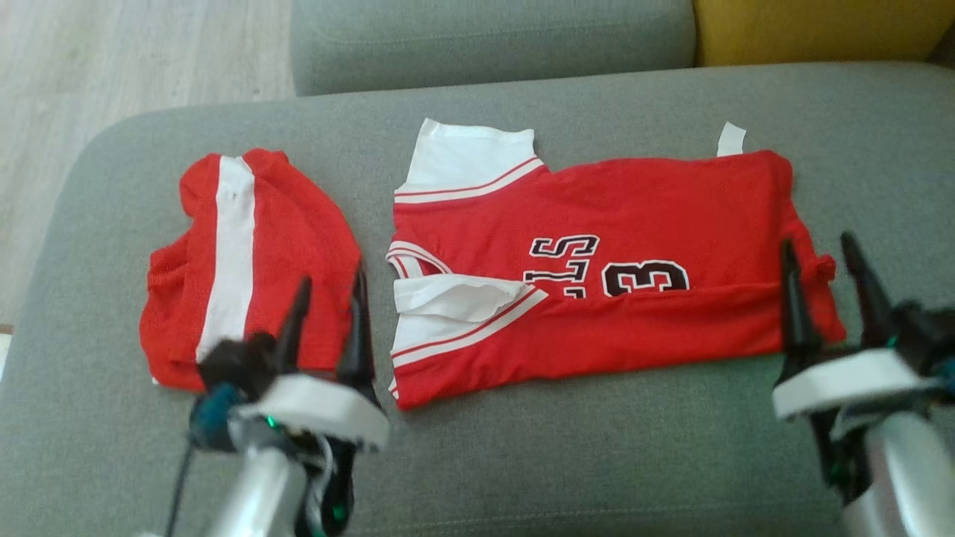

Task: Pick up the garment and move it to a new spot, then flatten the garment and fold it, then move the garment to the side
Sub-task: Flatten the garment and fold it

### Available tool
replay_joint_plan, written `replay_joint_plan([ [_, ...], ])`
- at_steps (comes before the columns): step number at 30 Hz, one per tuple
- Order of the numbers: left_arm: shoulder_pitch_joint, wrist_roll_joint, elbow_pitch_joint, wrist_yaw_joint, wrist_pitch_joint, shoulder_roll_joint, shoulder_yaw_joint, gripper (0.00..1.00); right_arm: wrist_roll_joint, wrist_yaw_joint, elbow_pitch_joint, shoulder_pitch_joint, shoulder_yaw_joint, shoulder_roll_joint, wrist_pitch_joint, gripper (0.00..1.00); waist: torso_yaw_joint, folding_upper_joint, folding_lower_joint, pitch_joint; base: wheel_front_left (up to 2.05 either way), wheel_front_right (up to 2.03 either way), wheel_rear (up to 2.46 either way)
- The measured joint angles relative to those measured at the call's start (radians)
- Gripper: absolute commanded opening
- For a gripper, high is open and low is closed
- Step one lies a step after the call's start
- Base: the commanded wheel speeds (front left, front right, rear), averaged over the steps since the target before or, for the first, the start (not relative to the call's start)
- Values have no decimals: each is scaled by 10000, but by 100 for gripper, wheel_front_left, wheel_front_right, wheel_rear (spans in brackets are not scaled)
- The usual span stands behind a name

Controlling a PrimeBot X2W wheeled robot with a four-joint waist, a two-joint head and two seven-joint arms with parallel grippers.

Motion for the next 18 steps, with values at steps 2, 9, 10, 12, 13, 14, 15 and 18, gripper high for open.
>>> replay_joint_plan([
  [2, 337, 456, 174, -67, 0, -121, -29, 100, -265, 0, -92, 393, -96, 309, -165, 100, 9, 0, 0, -88, 0, 0, 0],
  [9, 846, 782, 786, -119, 0, -242, -27, 100, -732, 0, -255, 835, -466, 846, -268, 100, -84, 0, 0, -85, 0, 0, 0],
  [10, 838, 784, 917, -140, 2, -244, -27, 100, -750, 0, -293, 822, -466, 871, -270, 100, -103, 0, 0, -68, 0, 0, 0],
  [12, 812, 784, 1317, -174, 2, -247, -69, 100, -782, 0, -378, 772, -468, 918, -265, 100, -185, 0, 0, 13, 0, 0, 0],
  [13, 812, 784, 1317, -174, 2, -247, -69, 100, -782, 0, -378, 772, -468, 918, -265, 100, -185, 0, 0, 13, 0, 0, 0],
  [14, 772, 777, 1434, -178, 2, -247, -125, 100, -821, 0, -416, 763, -476, 918, -261, 100, -216, 0, 0, 48, 0, 0, 0],
  [15, 683, 756, 1626, -236, 2, -247, -234, 100, -832, 0, -458, 759, -483, 917, -259, 100, -248, 0, 0, 85, 0, 0, 0],
  [18, 316, 562, 2376, -351, 44, -261, -673, 100, -838, 0, -560, 757, -525, 913, -226, 100, -348, 0, 0, 189, 0, 0, 0],
])
